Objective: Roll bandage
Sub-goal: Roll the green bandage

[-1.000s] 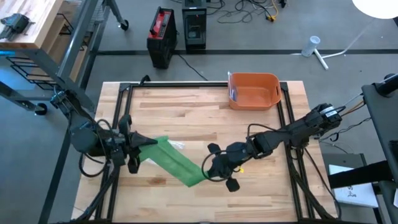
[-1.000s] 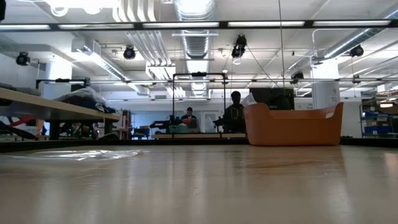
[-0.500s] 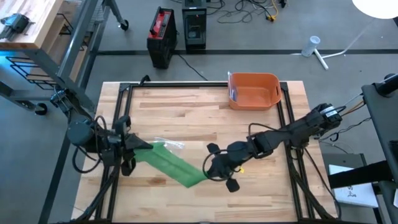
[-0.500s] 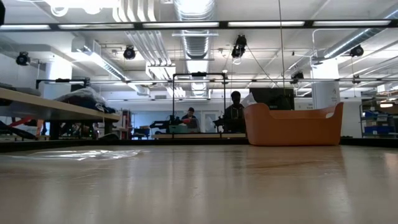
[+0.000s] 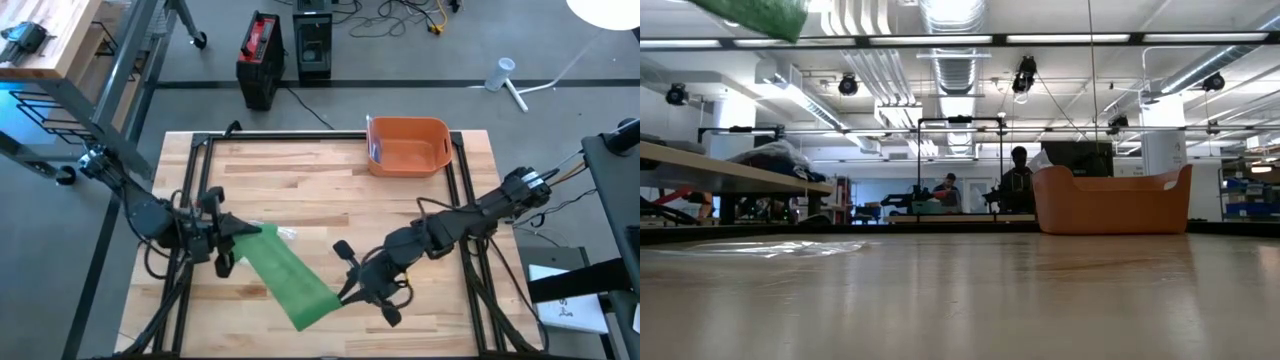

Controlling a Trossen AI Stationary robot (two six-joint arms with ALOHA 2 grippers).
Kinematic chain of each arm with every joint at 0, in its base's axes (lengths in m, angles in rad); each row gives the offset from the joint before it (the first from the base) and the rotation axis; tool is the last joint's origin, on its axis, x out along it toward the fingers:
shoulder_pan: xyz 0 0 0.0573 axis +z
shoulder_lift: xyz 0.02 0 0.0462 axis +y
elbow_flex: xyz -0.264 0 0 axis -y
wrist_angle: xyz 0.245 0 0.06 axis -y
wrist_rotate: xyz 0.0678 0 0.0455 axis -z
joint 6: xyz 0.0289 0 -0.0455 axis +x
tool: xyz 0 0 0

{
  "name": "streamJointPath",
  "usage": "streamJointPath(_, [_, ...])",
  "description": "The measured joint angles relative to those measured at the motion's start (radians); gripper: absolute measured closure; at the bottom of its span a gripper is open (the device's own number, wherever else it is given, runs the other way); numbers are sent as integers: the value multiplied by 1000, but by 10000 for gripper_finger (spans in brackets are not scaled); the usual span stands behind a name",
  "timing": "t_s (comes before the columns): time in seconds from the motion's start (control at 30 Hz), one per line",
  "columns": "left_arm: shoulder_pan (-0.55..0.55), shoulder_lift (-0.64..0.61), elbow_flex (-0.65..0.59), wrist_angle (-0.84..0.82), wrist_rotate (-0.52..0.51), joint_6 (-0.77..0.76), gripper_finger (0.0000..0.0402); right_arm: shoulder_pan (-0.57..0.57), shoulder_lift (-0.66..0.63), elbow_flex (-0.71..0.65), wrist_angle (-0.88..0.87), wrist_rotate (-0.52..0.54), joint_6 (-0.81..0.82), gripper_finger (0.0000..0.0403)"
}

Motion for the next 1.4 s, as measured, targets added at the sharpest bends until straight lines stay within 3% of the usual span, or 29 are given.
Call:
streamJointPath(0.2, [47,4,-135,177,1,-47,401,-5,0,24,162,-20,-21,400])
streamJointPath(0.5, [55,126,-292,487,71,-169,401,-59,0,28,272,162,37,400])
streamJointPath(0.8, [81,367,-258,717,57,-170,401,-137,27,28,321,225,258,400])
streamJointPath(0.9, [82,407,-224,710,-5,-126,401,-151,31,27,304,225,321,400])
streamJointPath(1.17, [58,405,-187,651,-61,-183,393,-153,11,26,241,247,250,400])
streamJointPath(1.4, [25,363,-173,555,-108,-260,322,-154,-1,26,195,315,229,400])
